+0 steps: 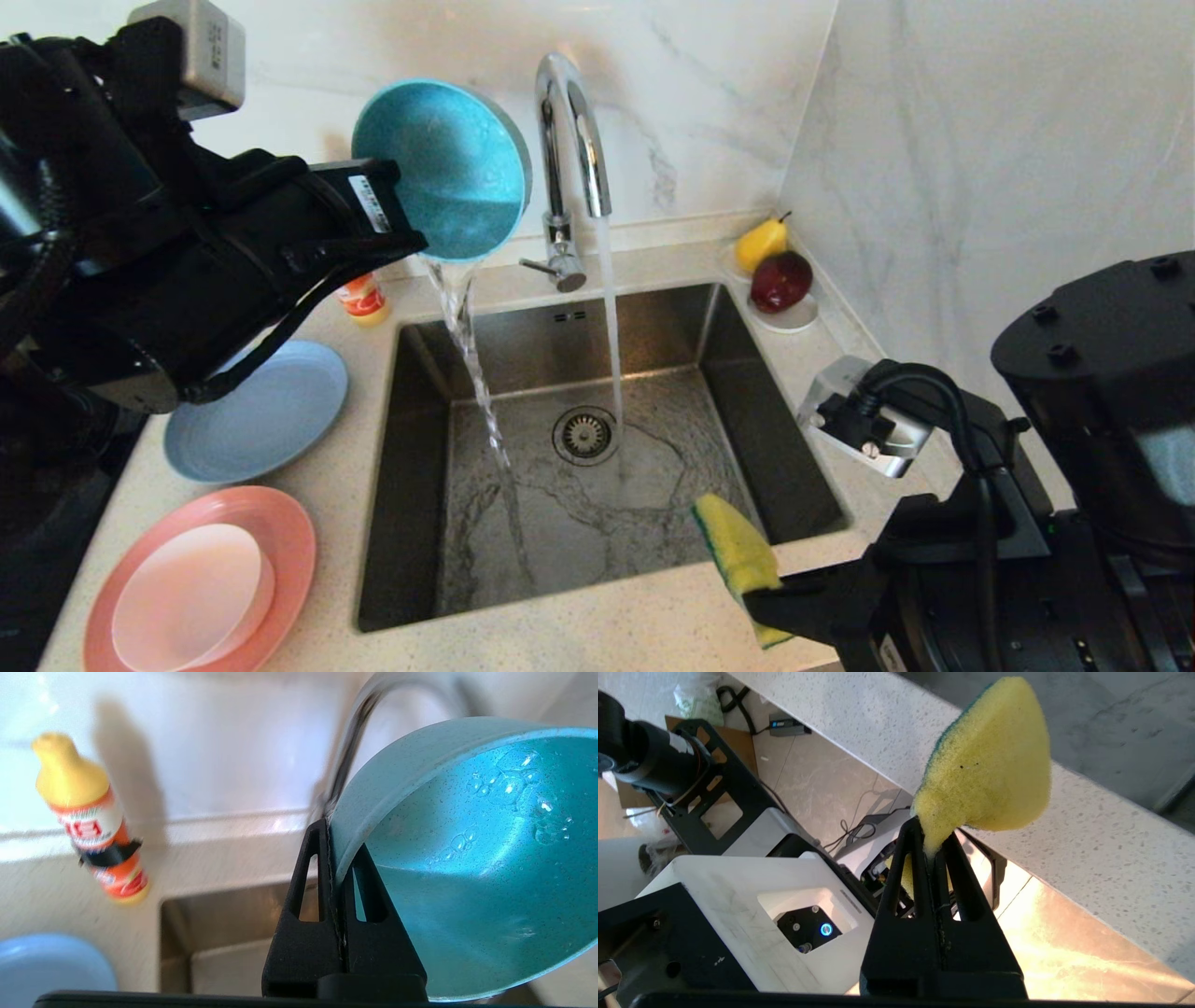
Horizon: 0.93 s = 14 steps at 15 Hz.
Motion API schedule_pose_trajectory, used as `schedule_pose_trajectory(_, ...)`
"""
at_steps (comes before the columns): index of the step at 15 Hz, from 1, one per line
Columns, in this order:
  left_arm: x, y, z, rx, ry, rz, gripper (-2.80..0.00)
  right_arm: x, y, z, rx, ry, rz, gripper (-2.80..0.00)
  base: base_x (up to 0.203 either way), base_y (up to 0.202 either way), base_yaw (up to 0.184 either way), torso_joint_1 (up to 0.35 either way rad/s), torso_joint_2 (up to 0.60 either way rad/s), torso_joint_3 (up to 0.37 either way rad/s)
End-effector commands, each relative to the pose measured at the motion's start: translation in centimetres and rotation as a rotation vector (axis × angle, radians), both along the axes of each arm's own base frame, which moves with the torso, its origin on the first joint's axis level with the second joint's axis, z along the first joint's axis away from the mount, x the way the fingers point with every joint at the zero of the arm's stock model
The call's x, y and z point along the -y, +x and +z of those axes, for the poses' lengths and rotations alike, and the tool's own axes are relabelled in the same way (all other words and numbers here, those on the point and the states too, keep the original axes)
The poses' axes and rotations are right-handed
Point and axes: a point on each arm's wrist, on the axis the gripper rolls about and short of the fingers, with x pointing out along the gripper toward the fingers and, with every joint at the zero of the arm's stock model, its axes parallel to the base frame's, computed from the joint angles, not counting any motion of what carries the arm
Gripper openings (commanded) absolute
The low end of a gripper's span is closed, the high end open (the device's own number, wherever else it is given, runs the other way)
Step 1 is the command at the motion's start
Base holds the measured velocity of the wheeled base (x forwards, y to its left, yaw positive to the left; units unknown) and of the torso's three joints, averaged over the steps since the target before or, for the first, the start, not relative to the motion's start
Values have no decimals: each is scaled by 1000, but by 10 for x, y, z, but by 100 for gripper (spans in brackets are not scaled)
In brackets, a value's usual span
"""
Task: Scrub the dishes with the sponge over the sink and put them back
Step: Wash the bowl
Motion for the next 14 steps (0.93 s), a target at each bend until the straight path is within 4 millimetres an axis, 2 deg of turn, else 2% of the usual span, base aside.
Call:
schedule_pose_trajectory(1,-10,-20,6,89,-24,-41,-280,0,0,-3,-10,-9,1,-280,0,0,0,0,0,0)
schedule_pose_trajectory(5,-14,-31,2,205,-34,-100,-280,1,-2,-4,-28,-4,13,-280,0,0,0,0,0,0)
schedule_pose_trajectory(9,-17,-38,5,239,-30,-114,-280,2,-3,-1,-29,6,21,-280,0,0,0,0,0,0)
schedule_pose_trajectory(12,-17,-38,-2,170,10,-110,-280,1,-6,4,-16,26,36,-280,0,0,0,0,0,0)
schedule_pose_trajectory(14,-18,-39,-17,-26,98,-118,-280,-2,-10,15,8,59,60,-280,0,0,0,0,0,0)
